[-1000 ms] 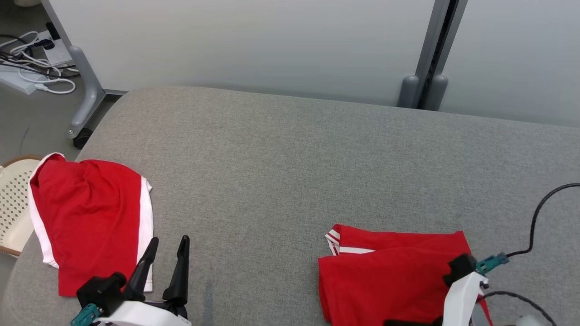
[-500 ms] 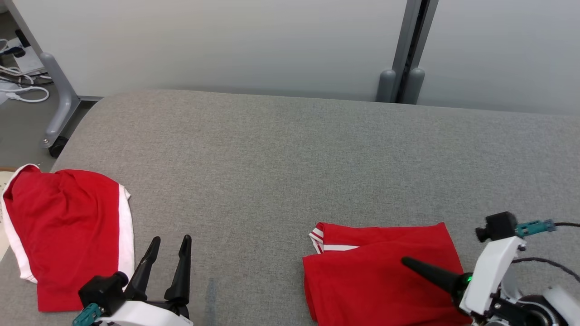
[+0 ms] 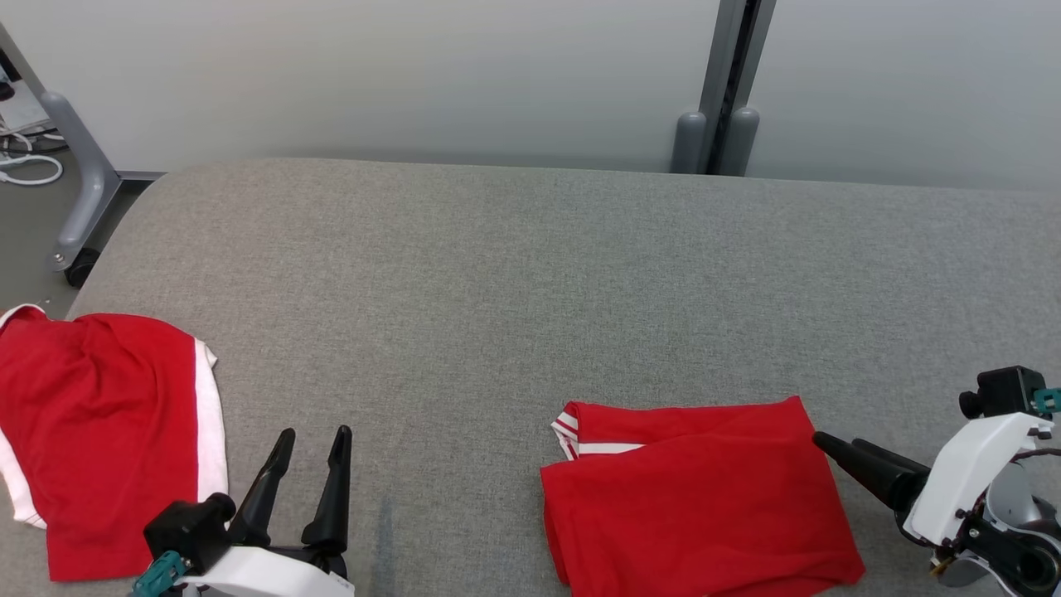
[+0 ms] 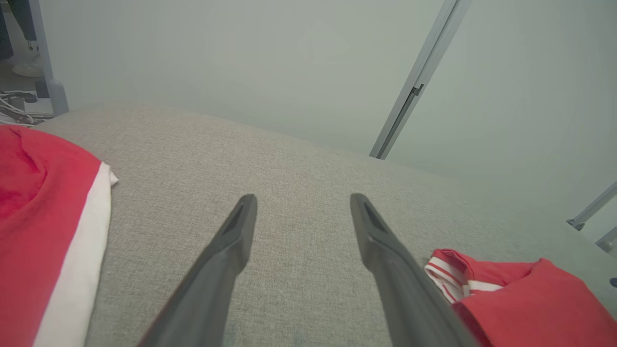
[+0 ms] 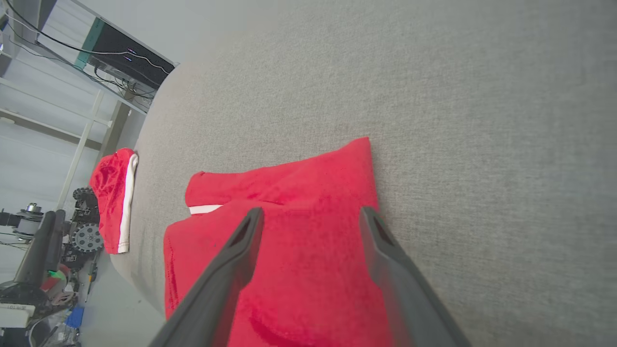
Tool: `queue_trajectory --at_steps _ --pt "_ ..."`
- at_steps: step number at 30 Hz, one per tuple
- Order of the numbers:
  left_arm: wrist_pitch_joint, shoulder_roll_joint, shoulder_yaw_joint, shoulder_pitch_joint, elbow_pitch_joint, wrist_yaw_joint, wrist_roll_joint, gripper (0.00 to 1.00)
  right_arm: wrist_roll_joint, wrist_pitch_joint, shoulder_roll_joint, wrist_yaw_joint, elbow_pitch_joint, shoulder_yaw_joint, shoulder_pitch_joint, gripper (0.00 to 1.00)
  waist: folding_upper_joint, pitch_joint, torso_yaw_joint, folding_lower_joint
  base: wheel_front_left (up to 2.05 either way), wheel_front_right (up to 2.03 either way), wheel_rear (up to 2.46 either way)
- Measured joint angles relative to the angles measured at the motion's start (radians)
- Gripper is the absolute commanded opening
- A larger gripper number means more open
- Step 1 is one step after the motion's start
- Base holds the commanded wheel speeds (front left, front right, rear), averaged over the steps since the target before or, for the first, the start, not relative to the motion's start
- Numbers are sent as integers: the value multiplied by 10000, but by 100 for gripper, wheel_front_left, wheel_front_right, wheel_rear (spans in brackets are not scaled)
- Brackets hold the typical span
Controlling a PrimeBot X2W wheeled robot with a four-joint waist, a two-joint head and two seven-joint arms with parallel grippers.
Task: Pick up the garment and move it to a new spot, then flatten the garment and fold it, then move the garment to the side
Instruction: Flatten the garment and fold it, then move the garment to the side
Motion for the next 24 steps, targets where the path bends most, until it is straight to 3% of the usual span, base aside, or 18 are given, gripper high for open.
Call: queue_trajectory --at_steps 13,23,24 --pt "0 77 -159 -273 -40 0 -61 100 8 2209 644 2 2460 265 -1214 100 0 317 -31 0 0 0 0" --pt "0 58 -221 -418 -6 0 -157 100 658 3344 782 19 3030 69 -1437 100 0 546 261 0 0 0 0" --pt "0 56 -222 -425 -6 0 -157 100 658 3346 782 19 2999 71 -1453 54 0 564 282 0 0 0 0"
